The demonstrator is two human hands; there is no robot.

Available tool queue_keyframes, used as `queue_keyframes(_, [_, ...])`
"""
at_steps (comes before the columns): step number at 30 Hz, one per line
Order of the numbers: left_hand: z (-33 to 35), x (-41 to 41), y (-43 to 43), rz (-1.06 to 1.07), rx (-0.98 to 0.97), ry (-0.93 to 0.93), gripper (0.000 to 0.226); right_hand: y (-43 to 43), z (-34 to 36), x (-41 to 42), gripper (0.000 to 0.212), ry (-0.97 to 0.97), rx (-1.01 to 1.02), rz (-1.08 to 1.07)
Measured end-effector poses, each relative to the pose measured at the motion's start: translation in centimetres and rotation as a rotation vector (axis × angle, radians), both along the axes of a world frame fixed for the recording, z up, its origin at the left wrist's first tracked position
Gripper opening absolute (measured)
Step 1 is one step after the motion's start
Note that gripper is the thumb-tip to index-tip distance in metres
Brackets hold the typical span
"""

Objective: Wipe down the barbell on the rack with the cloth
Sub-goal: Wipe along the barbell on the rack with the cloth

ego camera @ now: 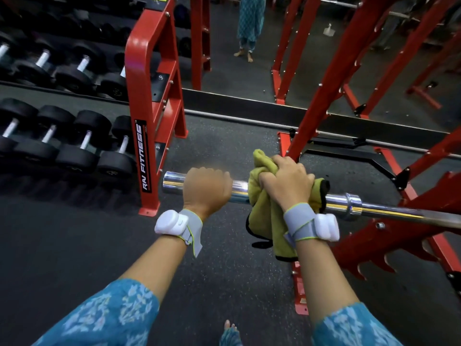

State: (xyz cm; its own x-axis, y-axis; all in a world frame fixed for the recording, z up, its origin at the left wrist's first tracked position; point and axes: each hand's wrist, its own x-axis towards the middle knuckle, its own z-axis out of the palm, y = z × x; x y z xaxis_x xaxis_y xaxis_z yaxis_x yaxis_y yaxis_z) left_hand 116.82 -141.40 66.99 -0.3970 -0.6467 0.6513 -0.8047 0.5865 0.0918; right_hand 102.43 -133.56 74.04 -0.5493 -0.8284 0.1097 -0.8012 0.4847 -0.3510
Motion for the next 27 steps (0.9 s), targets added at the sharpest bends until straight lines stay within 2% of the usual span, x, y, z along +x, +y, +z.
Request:
queue_keyframes(3, [-0.1, 0.0, -0.1, -0.009, -0.024, 0.007, 0.040, -0.6, -0.2, 1.4, 0.056, 0.084, 0.030, 0.136])
queue_keyframes(6, [-0.3, 0.1, -0.2, -0.013, -0.054, 0.013, 0.039, 0.9, -1.0, 1.6, 0.054, 0.108, -0.132, 0.310])
queue_keyframes(8, [-0.3, 0.1, -0.1, -0.014, -0.073, 0.015, 0.039, 2.5, -1.3, 0.7, 0.058, 0.040, -0.238, 0.359])
queue_keyframes(11, [-0.3, 0.0, -0.2, -0.015, -0.082, 0.035, 0.039, 3.2, -1.0, -1.0, 0.058, -0.052, -0.253, 0.210])
queue_keyframes(14, [-0.5, 0.0, -0.3, -0.027, -0.103, 0.067, 0.038, 1.2, 0.0, -1.2, 0.050, -0.092, -0.074, 0.011])
queue_keyframes(18, [-0.8, 0.1, -0.3, -0.036, -0.139, 0.074, 0.037, -1.2, 0.3, 0.3, 0.048, -0.034, 0.074, 0.091])
queue_keyframes(21, [-1.0, 0.3, -0.3, -0.051, -0.175, 0.081, 0.035, 0.3, -1.0, 1.0, 0.058, 0.129, -0.094, 0.258])
queue_keyframes(23, [-1.1, 0.3, -0.2, -0.059, -0.179, 0.091, 0.035, 1.9, -1.7, 0.5, 0.058, 0.118, -0.243, 0.316])
queue_keyframes(25, [-1.1, 0.3, -0.2, -0.057, -0.163, 0.095, 0.035, 2.8, -2.0, -0.3, 0.058, 0.092, -0.301, 0.257])
queue_keyframes(27, [-1.1, 0.4, -0.2, -0.050, -0.143, 0.093, 0.035, 2.5, -1.6, -0.7, 0.056, 0.066, -0.237, 0.127])
